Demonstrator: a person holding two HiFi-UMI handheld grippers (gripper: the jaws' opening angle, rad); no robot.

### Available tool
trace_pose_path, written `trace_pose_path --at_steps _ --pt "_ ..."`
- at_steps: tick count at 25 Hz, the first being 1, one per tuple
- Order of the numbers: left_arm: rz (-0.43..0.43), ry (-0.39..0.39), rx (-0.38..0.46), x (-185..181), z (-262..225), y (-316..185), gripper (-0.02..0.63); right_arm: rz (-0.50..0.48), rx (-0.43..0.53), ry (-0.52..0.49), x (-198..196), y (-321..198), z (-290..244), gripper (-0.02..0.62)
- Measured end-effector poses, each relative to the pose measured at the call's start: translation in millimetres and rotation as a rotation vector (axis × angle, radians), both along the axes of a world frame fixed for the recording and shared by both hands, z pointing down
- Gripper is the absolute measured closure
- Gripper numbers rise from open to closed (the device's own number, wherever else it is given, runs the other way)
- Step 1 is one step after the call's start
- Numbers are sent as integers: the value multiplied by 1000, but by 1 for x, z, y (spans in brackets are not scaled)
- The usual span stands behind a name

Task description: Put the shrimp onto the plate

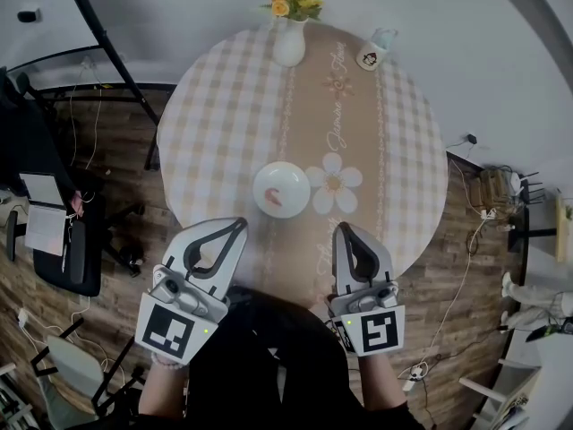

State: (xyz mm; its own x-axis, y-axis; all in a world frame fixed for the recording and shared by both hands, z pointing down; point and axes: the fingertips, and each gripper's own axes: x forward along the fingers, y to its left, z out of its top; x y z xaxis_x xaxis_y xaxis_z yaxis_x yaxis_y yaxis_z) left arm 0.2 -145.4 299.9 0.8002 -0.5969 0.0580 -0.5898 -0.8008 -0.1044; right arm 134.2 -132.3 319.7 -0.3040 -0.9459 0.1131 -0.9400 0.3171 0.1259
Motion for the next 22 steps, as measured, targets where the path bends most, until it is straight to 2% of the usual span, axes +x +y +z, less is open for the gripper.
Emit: trace_pose_path --at_steps 19,22 --pt "2 -3 -1 -3 0 4 606 -10 -7 17 -8 2 -1 595" --pt "-3 1 -5 -4 1 4 606 -23 23 12 -12 0 -5 595"
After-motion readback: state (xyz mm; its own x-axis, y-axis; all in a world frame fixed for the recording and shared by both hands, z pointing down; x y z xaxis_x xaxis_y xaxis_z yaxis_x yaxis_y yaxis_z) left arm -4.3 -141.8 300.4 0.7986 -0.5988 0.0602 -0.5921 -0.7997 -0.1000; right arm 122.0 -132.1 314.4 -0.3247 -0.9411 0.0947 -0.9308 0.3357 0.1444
